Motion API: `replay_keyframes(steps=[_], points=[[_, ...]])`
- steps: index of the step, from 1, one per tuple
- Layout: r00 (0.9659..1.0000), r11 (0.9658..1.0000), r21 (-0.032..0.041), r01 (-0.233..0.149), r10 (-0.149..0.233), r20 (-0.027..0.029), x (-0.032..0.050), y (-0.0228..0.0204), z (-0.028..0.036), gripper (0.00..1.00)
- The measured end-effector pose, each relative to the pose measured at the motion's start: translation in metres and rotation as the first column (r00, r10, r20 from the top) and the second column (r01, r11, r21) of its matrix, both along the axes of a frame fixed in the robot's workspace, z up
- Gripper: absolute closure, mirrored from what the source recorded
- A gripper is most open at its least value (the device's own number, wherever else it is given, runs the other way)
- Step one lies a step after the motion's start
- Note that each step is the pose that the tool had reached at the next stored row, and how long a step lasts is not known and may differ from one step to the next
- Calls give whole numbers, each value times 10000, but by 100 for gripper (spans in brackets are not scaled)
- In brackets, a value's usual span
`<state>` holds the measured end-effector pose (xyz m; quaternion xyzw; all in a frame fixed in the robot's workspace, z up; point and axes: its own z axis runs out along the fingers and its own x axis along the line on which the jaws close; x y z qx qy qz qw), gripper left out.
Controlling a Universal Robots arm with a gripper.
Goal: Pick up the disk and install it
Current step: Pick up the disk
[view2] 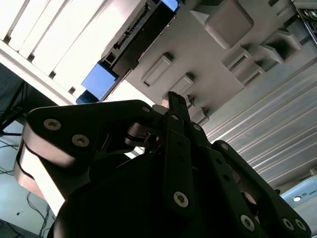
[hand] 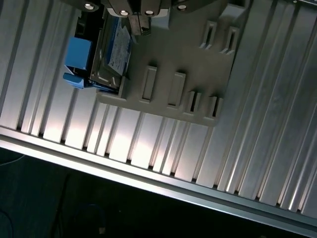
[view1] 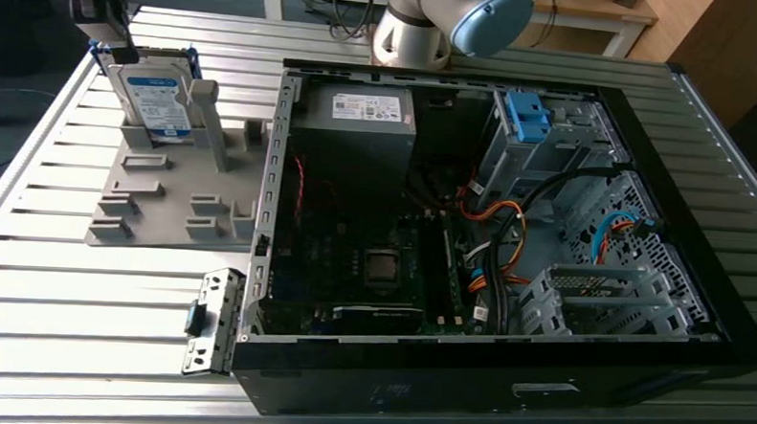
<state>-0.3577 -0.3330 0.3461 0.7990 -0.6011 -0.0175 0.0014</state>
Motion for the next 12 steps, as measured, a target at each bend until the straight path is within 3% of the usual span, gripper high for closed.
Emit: replay_keyframes(steps=[12], points=[[9968,9968,0,-802,802,0,0,0,0,89]])
